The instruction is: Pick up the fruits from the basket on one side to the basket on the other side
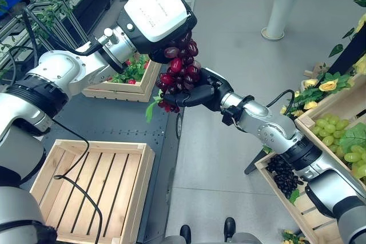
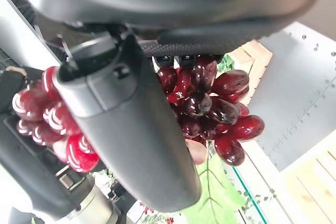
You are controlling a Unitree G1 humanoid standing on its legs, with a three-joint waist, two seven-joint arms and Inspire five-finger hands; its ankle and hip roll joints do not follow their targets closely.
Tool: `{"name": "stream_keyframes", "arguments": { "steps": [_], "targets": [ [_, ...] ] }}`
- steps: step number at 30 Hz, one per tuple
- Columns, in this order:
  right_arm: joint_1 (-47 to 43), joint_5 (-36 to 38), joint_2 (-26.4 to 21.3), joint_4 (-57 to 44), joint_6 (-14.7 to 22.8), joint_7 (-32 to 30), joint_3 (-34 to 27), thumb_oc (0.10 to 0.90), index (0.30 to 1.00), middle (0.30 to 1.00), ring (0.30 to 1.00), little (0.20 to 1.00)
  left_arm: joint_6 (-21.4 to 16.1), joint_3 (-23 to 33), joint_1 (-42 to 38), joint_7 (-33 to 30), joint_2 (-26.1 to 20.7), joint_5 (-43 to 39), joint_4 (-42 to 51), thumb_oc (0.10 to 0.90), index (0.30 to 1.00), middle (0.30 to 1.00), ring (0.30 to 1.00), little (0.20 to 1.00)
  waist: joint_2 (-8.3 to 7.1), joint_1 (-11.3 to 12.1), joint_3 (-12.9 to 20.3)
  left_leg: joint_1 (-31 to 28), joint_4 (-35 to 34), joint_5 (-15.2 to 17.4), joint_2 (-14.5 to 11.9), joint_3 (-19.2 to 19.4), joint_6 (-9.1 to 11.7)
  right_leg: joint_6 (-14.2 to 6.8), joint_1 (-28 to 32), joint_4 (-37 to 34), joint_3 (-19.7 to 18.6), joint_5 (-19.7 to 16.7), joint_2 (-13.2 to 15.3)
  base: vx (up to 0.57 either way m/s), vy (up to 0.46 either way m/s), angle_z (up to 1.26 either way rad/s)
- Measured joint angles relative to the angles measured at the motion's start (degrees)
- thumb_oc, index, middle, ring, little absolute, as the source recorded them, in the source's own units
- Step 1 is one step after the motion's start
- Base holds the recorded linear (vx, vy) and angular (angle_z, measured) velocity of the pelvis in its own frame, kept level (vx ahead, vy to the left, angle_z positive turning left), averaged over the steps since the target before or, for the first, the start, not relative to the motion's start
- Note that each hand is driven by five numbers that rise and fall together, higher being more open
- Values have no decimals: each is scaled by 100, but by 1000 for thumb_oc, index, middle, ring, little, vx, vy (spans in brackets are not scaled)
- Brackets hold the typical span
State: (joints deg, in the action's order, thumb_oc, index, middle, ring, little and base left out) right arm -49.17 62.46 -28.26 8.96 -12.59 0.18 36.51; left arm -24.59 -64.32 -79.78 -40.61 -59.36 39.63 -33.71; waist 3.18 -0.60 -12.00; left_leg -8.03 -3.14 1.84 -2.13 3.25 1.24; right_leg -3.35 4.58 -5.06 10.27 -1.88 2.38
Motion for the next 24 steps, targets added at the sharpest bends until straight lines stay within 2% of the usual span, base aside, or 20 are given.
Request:
{"name": "stream_keyframes", "arguments": {
  "steps": [1,2,3,4,12,21,22,23,24],
  "targets": [
    [0,92,20,0,12,0,2,800,900,900,900,900,0,0,0,0,2,0,-2,400,300,300,300,300,0,2,0,0,0,0,0,-1,0,0,1,0,0,0,0,0,0,0],
    [0,143,62,0,51,0,3,769,853,853,853,853,0,0,0,0,8,0,-11,400,300,300,300,300,0,4,0,0,0,0,0,-2,0,0,2,0,1,0,1,0,0,0],
    [-1,147,82,0,69,0,3,566,549,549,549,549,0,0,0,0,8,0,-11,400,300,300,300,300,0,4,0,0,0,0,0,-3,0,0,2,0,1,0,1,0,0,0],
    [0,164,137,2,105,0,3,400,300,300,300,300,0,0,0,0,9,0,-12,400,300,300,300,300,0,3,0,0,0,0,0,-3,0,0,2,0,2,0,1,0,0,0],
    [-1,327,347,260,190,33,74,400,300,300,300,300,15,0,-177,44,100,2,-43,400,300,300,300,300,0,3,0,-3,0,-1,-1,-7,1,0,7,0,7,0,1,0,0,0],
    [-3,327,335,495,315,34,69,400,300,300,300,300,1,-2,-193,116,139,98,-15,406,309,309,309,309,0,-15,0,-8,0,-2,-1,-2,1,0,7,0,1,0,1,0,0,0],
    [-3,327,335,548,315,36,69,400,300,300,300,300,2,-4,-193,141,138,133,-27,613,620,620,620,620,0,-18,0,-11,0,-2,-1,2,1,0,7,0,-3,0,1,0,0,0],
    [-3,326,334,602,315,37,69,400,300,300,300,300,1,-5,-191,176,140,134,-43,800,900,900,900,900,0,-17,0,-12,-2,-2,-1,4,1,0,7,0,-4,0,0,0,0,0],
    [-3,325,334,647,315,38,69,400,300,300,300,300,1,-9,-191,182,144,134,-92,800,900,900,900,900,0,-19,0,-14,-2,-2,-1,6,1,0,7,0,-5,0,1,0,0,0]
  ]
}}
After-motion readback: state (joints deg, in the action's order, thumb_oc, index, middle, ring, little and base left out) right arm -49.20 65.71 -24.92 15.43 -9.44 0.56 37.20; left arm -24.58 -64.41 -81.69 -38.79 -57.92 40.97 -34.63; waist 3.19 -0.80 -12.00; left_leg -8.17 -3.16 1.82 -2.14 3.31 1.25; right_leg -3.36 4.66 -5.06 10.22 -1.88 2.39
